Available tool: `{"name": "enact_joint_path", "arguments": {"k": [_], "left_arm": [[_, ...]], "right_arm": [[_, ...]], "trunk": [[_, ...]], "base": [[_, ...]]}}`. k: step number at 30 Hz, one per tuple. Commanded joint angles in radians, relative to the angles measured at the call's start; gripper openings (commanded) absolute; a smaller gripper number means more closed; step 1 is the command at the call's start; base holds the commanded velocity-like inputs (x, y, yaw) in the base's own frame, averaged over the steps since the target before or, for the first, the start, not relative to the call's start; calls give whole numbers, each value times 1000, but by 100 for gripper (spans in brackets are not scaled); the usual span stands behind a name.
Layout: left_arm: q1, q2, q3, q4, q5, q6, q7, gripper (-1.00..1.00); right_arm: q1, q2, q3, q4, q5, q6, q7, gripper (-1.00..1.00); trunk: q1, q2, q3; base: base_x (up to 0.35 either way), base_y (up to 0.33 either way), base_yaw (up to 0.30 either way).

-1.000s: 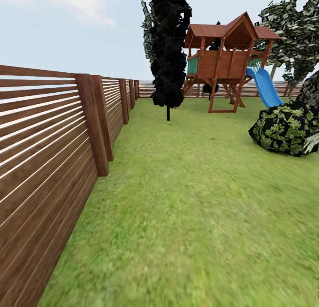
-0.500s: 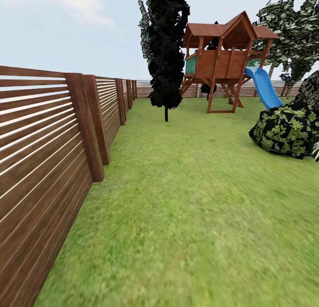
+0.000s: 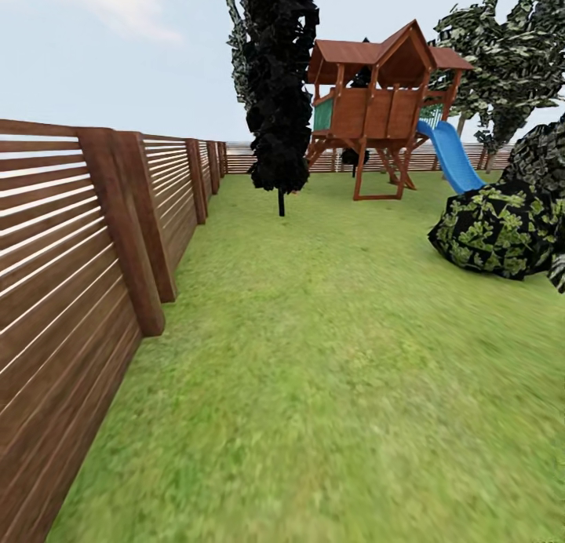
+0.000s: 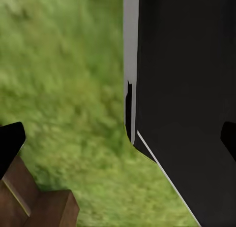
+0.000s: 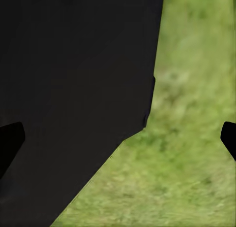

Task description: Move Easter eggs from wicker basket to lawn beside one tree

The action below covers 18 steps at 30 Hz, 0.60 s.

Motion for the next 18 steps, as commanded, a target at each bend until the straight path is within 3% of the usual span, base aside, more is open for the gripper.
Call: {"name": "enact_joint_path", "arguments": {"k": [1, 7, 18], "left_arm": [[1, 0, 0, -2, 0, 0, -1, 100], [1, 0, 0, -2, 0, 0, -1, 100], [1, 0, 0, -2, 0, 0, -1, 100]], "right_arm": [[-1, 0, 1, 1, 4, -2, 1, 100], [-1, 0, 1, 1, 4, -1, 1, 100], [-1, 0, 0, 1, 3, 0, -6, 100]], "trunk": [[1, 0, 0], [1, 0, 0], [1, 0, 0]], "base": [[334, 0, -293], [334, 0, -244], [334, 0, -20]]}}
